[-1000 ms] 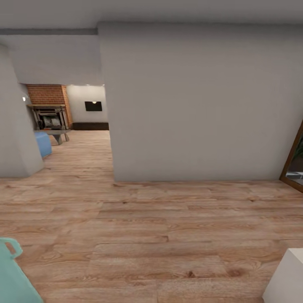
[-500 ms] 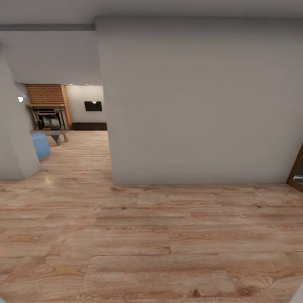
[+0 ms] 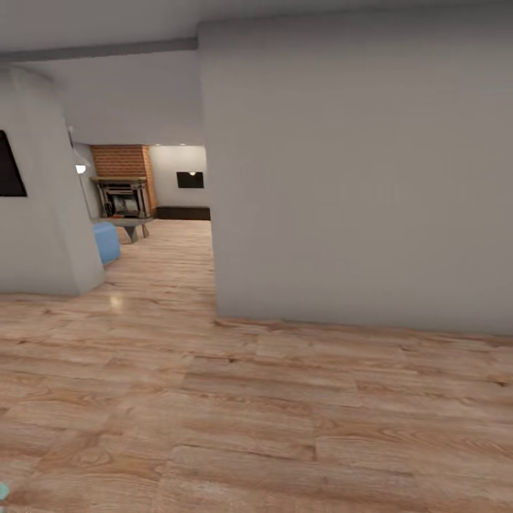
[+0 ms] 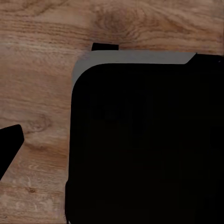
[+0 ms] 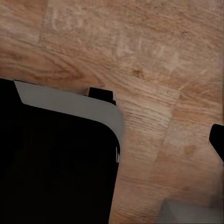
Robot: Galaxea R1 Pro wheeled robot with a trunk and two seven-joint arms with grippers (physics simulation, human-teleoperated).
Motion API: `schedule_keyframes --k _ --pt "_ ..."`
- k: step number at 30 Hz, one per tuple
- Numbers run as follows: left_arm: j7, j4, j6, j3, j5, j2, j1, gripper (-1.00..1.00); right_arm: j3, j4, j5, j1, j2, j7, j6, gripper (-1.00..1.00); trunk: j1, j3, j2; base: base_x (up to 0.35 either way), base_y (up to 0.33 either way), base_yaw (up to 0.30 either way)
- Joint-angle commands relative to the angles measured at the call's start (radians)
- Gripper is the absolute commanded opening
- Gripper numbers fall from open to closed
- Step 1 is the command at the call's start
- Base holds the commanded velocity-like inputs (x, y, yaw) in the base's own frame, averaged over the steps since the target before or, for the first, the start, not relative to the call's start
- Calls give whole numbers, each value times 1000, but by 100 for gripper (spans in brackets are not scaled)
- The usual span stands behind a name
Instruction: Move the two storage containers from the living room to the garage. In the garage, place one container on the floor and stack the other container on top of it (either order is fine).
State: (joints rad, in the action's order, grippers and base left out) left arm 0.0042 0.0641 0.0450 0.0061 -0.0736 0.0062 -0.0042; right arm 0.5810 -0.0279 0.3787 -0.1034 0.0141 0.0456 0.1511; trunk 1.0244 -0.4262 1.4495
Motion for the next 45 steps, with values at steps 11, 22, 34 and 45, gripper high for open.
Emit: schedule_keyframes --k 11,22,34,45 --pt "0 0 3 2 -9 0 0 100 8 -3 8 -1 0 0 5 100 1 -1 0 321 0 269" --pt "0 0 3 1 -9 0 0 100 8 -3 8 -1 0 0 5 100 1 -1 0 321 0 265" --pt "0 0 3 0 -9 0 0 100 7 -3 8 -1 1 0 7 100 1 -1 0 321 0 31" --pt "0 0 3 0 -9 0 0 100 7 -3 8 -1 1 0 5 100 1 -1 0 321 0 0"
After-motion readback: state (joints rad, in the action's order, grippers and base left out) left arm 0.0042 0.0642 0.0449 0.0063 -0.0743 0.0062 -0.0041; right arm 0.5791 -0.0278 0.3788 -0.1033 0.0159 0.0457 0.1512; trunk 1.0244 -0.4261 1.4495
